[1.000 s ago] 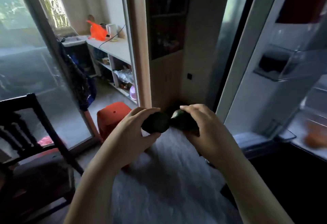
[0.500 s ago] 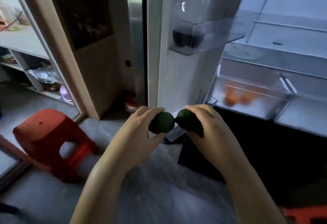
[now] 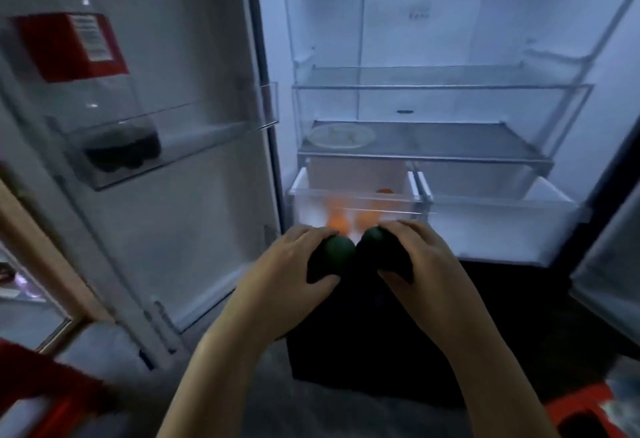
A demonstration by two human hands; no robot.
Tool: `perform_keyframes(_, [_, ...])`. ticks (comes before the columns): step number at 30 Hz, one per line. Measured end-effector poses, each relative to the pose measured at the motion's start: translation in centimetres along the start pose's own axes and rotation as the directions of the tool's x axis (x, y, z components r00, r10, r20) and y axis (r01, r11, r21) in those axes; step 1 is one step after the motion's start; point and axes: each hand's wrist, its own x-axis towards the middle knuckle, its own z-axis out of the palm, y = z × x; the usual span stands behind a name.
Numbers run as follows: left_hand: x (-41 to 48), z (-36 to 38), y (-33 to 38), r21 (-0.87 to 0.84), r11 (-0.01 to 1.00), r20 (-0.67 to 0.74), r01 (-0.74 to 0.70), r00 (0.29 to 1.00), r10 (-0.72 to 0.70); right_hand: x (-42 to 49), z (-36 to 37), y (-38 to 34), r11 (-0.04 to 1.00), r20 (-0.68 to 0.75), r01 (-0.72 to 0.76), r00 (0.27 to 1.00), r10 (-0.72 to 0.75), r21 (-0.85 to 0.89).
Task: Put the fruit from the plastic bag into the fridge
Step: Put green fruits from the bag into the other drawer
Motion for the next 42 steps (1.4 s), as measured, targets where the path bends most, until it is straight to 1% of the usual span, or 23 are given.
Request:
perform_keyframes(3, [3.9,3.9,3.3,-0.024,0.998,0.045,-0.052,0.998,0.053,0.1,-3.2,5.2,0.999,-0.039,-0.041,0.998,0.041,-0.001])
perform_keyframes(6, [7.1,7.4,5.7,-0.046,0.995,0.093,-0.083,0.992,0.087,0.0,-5.5,9.4,0.995,-0.049,-0.094,0.995,0.093,-0.032])
perform_keyframes(10, [11.3,11.2,8.0,-0.081,0.990,0.153,-0.119,0.980,0.130,0.0,-7.8,14.0,0.980,-0.053,-0.183,0.982,0.179,-0.074])
perform_keyframes(14, [15.6,14.6,9.3,-0.113,0.980,0.168,-0.162,0.969,0.179,1.0,-9.2,18.5,0.966,-0.094,-0.238,0.969,0.228,-0.105])
perform_keyframes(20, [22.7,19.5,8.6,-0.140,0.973,0.236,-0.181,0.949,0.211,4.4,-9.0,25.0,0.945,-0.099,-0.305,0.951,0.294,-0.119])
perform_keyframes(26, [32.5,23.2,5.8,-0.165,0.968,0.292,-0.189,0.928,0.231,12.0,-8.6,31.4,0.938,-0.059,-0.307,0.952,0.301,-0.158])
perform_keyframes(31, [39.8,25.8,3.2,-0.075,0.970,0.355,-0.231,0.903,0.242,18.6,-7.9,37.1,0.937,0.041,-0.255,0.961,0.272,-0.240])
perform_keyframes(34, [42.9,27.3,1.7,-0.029,0.974,0.429,-0.226,0.877,0.216,21.1,-7.7,39.9,0.921,0.110,-0.269,0.945,0.309,-0.283])
perform_keyframes(36, [44.5,28.4,1.0,0.037,0.969,0.479,-0.246,0.855,0.199,22.3,-7.5,41.8,0.905,0.173,-0.281,0.921,0.348,-0.320])
perform_keyframes(39, [46.3,30.3,0.4,0.050,0.963,0.550,-0.266,0.812,0.196,23.9,-7.0,44.7,0.877,0.320,-0.260,0.858,0.402,-0.405])
perform_keyframes(42, [47.4,32.4,0.1,0.071,0.959,0.631,-0.274,0.757,0.169,25.2,-5.7,46.6,0.850,0.478,-0.262,0.733,0.484,-0.458])
